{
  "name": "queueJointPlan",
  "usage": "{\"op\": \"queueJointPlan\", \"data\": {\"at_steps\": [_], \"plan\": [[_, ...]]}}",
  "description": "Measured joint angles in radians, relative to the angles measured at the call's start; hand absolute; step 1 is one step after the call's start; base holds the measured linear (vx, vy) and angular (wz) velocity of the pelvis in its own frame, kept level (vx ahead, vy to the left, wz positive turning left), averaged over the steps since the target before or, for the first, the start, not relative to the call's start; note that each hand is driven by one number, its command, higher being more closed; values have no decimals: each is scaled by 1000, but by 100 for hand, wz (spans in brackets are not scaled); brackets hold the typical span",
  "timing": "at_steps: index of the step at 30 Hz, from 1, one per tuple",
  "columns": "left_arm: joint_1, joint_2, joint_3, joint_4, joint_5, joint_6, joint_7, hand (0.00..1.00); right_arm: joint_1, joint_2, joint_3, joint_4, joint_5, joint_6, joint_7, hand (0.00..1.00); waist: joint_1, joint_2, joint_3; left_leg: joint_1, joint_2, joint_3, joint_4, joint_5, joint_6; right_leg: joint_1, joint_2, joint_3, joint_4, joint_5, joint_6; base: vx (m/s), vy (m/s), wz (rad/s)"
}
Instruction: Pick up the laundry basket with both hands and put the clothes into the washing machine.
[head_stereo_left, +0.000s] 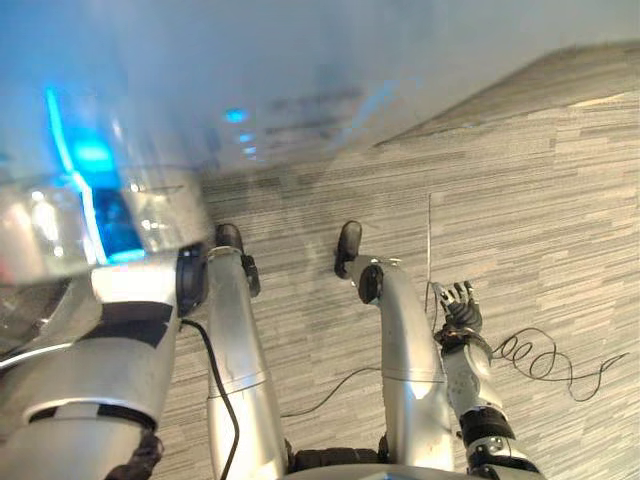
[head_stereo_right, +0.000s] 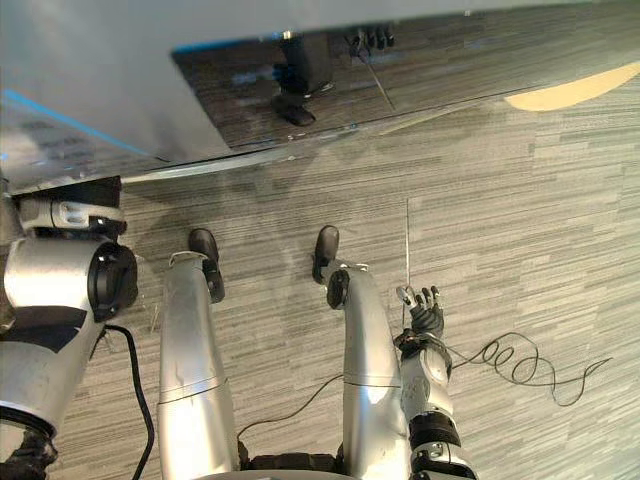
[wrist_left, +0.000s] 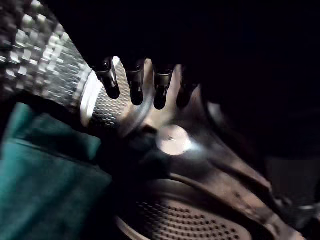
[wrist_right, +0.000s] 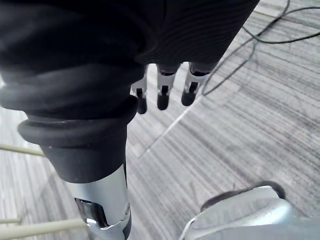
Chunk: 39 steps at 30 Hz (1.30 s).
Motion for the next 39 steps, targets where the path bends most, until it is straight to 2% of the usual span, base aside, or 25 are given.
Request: {"op": "queueJointPlan", "data": {"at_steps": [3,4,6,7,9,11,12,13,15,17,19,20,25,28,31,36,39], "plan": [[219,-63,100,66,-3,-8,-4,0,7,-2,18,18,-9,6,-3,0,6,0,0,57,-1,5,-64,18,-7,53,-4,-11,-43,-2,-3,34,-41,20],[306,-103,108,46,-4,-53,-33,0,10,-5,21,18,-12,9,-4,0,7,0,0,79,-5,10,-96,32,-8,72,-13,-19,-55,-4,-8,51,-60,31],[384,-162,123,68,-31,-71,-54,0,8,-12,26,22,-32,12,-6,0,14,0,0,120,-14,16,-133,46,-13,106,-21,-23,-70,-7,-13,52,-51,34],[466,-219,175,105,-62,-91,-71,0,4,-9,31,23,-47,13,-6,0,13,0,0,172,-19,25,-172,60,-16,149,-31,-24,-80,-13,-22,72,-60,32],[571,-298,271,167,-62,-95,-93,0,3,-9,28,36,-53,14,-9,0,23,7,-4,247,-22,38,-220,70,-25,206,-35,-22,-100,-20,-32,86,-86,23],[699,-368,383,231,-103,-70,-111,0,4,-9,22,67,-73,30,-26,0,32,15,-11,353,-50,53,-322,99,-32,283,-60,-25,-133,-29,-39,88,-103,38],[724,-372,391,233,-105,-70,-111,0,3,-7,16,83,-78,35,-28,0,42,16,-11,391,-54,58,-358,112,-33,310,-66,-27,-146,-30,-40,96,-125,54],[810,-377,406,270,-111,-64,-131,0,5,-2,16,117,-88,46,-35,0,51,33,-29,479,-72,59,-428,135,-47,385,-78,-40,-173,-38,-49,89,-116,46],[907,-401,427,300,-119,-60,-149,0,23,3,13,148,-93,53,-40,0,57,56,-81,544,-86,55,-490,154,-46,443,-92,-56,-196,-50,-46,112,-113,47],[1009,-417,422,332,-124,-58,-170,0,49,3,6,198,-123,64,-40,0,69,88,-129,676,-110,53,-598,186,-48,565,-121,-82,-238,-66,-42,140,-77,55],[1096,-420,411,369,-119,-58,-196,0,83,15,3,233,-147,73,-29,0,69,105,-211,774,-123,53,-692,211,-51,657,-138,-106,-284,-77,-32,122,-50,45],[1113,-419,397,369,-119,-58,-198,0,93,20,1,242,-157,74,-21,0,69,110,-232,803,-124,53,-718,221,-53,685,-140,-112,-301,-78,-31,152,-45,35],[1218,-421,189,368,-94,-71,-228,0,194,42,-36,302,-229,112,6,0,64,141,-411,1048,-129,51,-947,296,-37,934,-153,-199,-469,-72,-1,184,-20,36],[1241,-445,127,368,-78,-86,-242,0,214,25,-30,341,-268,119,24,0,56,163,-478,1111,-144,26,-987,300,-32,1031,-162,-241,-534,-67,23,178,56,31],[1245,-467,101,368,-78,-97,-255,0,201,20,-20,378,-283,120,30,0,56,183,-495,1130,-149,-8,-988,300,-32,1102,-155,-280,-592,-48,23,144,36,38],[1258,-466,93,368,-77,-100,-263,0,158,10,22,429,-294,123,42,0,65,208,-497,1127,-144,-78,-984,321,-39,1217,-101,-361,-739,13,23,77,-32,43],[1257,-468,99,369,-64,-101,-264,0,122,-18,51,437,-325,123,41,0,64,210,-485,1095,-182,-137,-987,399,-36,1242,-114,-438,-775,29,24,-26,-24,76]]}}
